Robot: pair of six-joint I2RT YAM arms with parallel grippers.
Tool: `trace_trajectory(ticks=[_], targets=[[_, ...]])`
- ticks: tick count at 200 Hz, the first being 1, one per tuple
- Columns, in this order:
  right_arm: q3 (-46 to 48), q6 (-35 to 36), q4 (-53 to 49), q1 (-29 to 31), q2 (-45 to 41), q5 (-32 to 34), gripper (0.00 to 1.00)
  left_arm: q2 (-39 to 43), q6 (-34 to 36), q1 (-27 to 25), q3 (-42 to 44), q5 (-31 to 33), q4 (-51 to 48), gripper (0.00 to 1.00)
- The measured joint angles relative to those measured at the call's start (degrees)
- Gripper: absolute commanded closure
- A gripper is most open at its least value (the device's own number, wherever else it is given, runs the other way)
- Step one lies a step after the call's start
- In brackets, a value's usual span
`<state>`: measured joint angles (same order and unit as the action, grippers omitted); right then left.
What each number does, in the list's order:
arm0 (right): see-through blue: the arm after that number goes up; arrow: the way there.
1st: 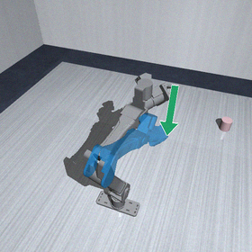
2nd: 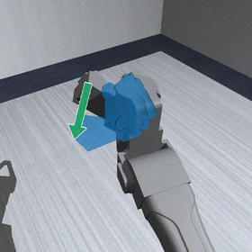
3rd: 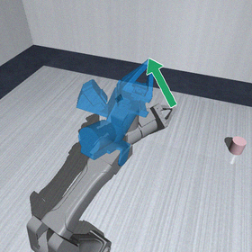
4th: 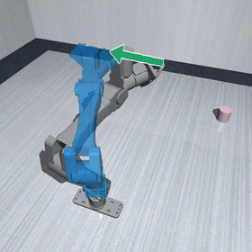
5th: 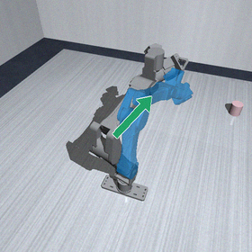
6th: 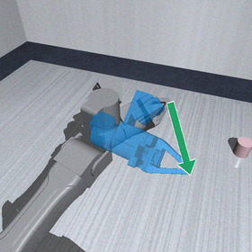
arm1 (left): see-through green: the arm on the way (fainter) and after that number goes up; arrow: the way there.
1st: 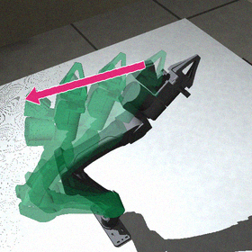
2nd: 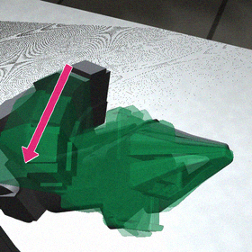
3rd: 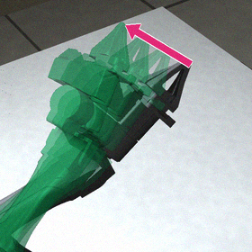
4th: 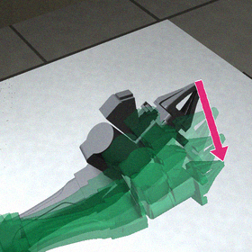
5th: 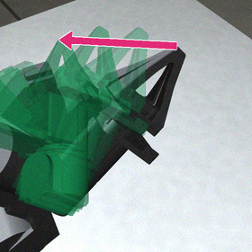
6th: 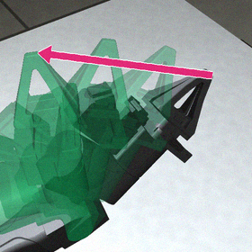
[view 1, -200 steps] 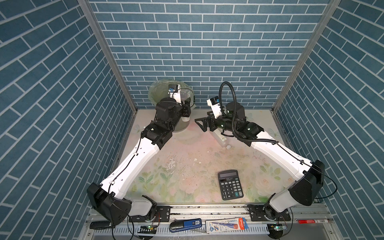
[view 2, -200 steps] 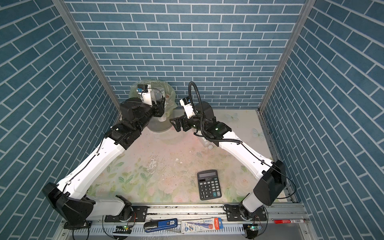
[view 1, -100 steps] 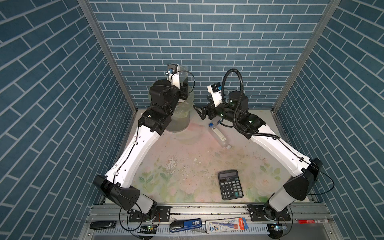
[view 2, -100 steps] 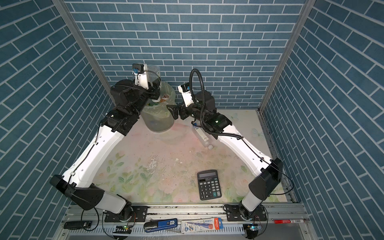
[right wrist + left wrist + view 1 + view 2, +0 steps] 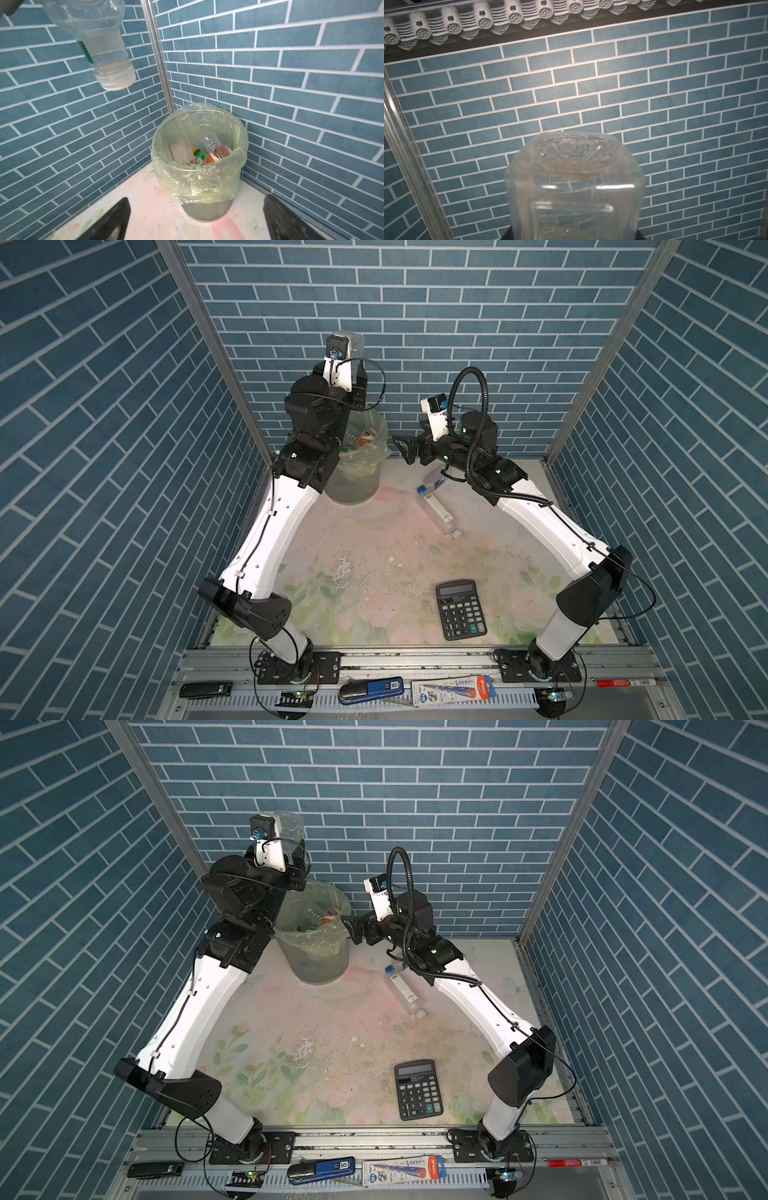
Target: Throw the plastic bottles in the bin
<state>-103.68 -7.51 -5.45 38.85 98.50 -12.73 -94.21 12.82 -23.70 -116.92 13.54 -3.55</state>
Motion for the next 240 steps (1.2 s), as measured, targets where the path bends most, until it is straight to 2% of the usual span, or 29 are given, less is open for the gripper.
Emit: trace_trajectory(ticks=[17, 32, 37, 48, 51, 73, 90, 111, 183, 213, 240], targets=[[0.0, -0.15, -0.02, -0.39, 0.87, -0.66, 0.01, -4.13, -0.09, 2.05, -1.86, -0.04, -0.46, 0.42], [0.0, -0.17, -0.02, -0.63, 1.29, -1.14, 0.01, -9.25, -1.01, 4.33, -4.85, -0.04, -2.49, 0.36], [0.0, -0.2, -0.02, -0.68, 1.33, -1.33, 0.01, -11.5, -1.57, 5.18, -6.49, 0.04, -3.91, 0.29], [0.0, -0.52, -0.02, -0.68, 1.36, -1.73, 0.01, -16.46, -2.45, 6.82, -10.25, 0.59, -7.37, 0.05], [0.0, -0.63, 0.02, -0.68, 1.36, -1.84, 0.01, -17.66, -3.13, 7.21, -11.34, 0.83, -8.48, 0.01], [0.11, -1.2, 0.22, -0.68, 1.36, -2.25, 0.01, -26.67, -5.4, 9.29, -19.26, 3.45, -18.08, 0.01], [0.13, -1.29, 0.26, -0.68, 1.33, -2.34, 0.01, -29.27, -6.78, 9.81, -21.46, 4.09, -24.04, 0.01], [0.13, -1.73, 0.35, -0.68, 1.31, -2.51, 0.01, -27.91, -8.28, 9.64, -20.81, 3.34, -26.73, 0.01], [2.38, -4.24, 0.22, -0.9, -0.13, -1.57, 0.01, -12.48, -13.42, 8.13, -17.03, -0.5, -25.83, 0.01], [2.45, -5.16, -1.88, -1.25, -1.73, 0.48, 0.01, -7.8, -16.0, 6.03, -9.97, -2.8, -24.11, 0.01], [5.01, -5.73, -3.96, -2.27, -4.37, 2.69, 0.01, -3.3, -21.0, 4.07, 0.94, -7.34, -21.29, 0.01]])
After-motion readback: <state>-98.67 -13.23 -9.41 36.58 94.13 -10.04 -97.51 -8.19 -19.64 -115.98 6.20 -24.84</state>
